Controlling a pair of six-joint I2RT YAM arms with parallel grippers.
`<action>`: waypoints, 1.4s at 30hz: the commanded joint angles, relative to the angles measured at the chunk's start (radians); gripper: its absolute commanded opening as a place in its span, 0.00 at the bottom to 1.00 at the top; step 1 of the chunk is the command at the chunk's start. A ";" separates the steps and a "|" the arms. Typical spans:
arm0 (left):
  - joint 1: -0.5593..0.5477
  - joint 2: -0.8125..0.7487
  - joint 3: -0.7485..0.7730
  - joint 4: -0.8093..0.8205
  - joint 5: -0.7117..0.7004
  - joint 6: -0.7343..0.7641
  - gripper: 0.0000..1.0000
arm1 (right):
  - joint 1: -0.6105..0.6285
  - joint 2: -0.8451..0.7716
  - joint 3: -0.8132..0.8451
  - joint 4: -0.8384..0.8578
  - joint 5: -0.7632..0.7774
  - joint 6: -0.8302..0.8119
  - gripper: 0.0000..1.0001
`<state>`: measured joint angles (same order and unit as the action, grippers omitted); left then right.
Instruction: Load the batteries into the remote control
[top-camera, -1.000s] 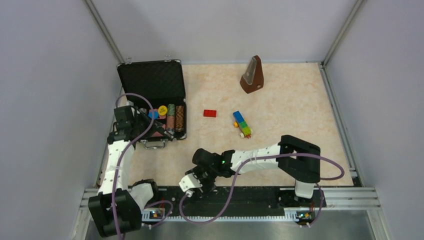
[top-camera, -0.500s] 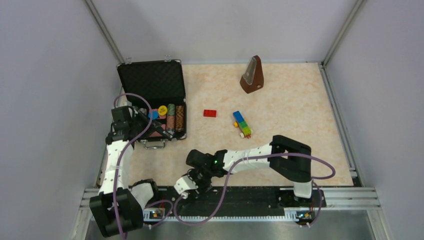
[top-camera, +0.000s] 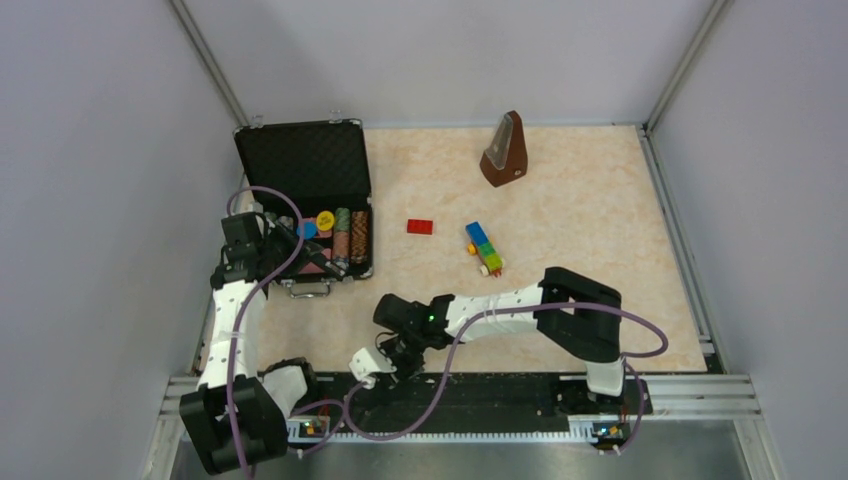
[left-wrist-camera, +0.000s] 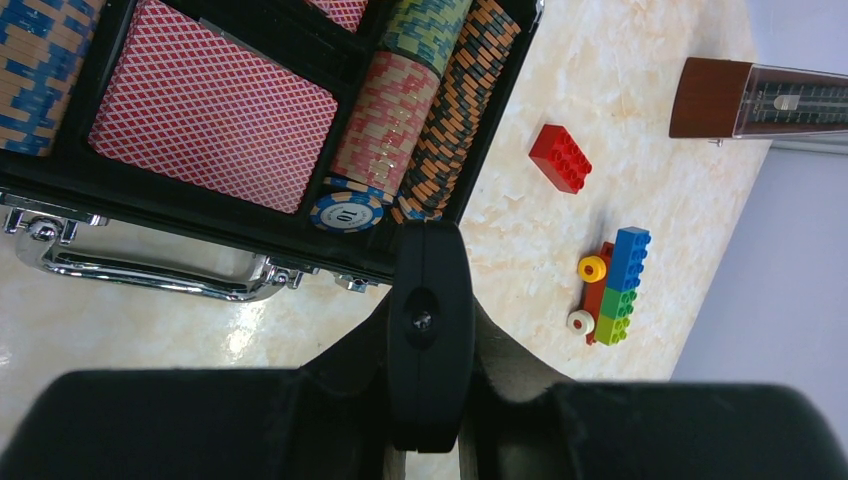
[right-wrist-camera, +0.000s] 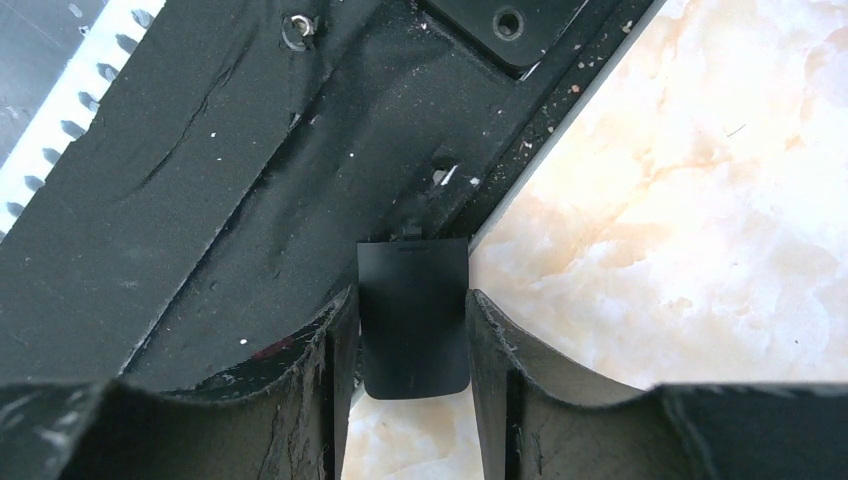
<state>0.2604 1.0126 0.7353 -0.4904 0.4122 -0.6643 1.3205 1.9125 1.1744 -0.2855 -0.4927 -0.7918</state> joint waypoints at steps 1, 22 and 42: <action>0.008 -0.022 0.000 0.050 0.023 0.008 0.00 | -0.043 0.020 0.010 -0.009 0.013 0.002 0.42; 0.008 -0.022 -0.005 0.049 0.023 0.010 0.00 | -0.104 0.004 -0.027 -0.002 0.026 0.039 0.57; 0.010 -0.015 0.000 0.047 0.020 0.014 0.00 | -0.153 0.091 0.040 -0.179 0.030 0.024 0.54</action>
<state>0.2611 1.0100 0.7292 -0.4892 0.4225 -0.6624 1.1854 1.9480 1.2274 -0.3584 -0.5201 -0.7555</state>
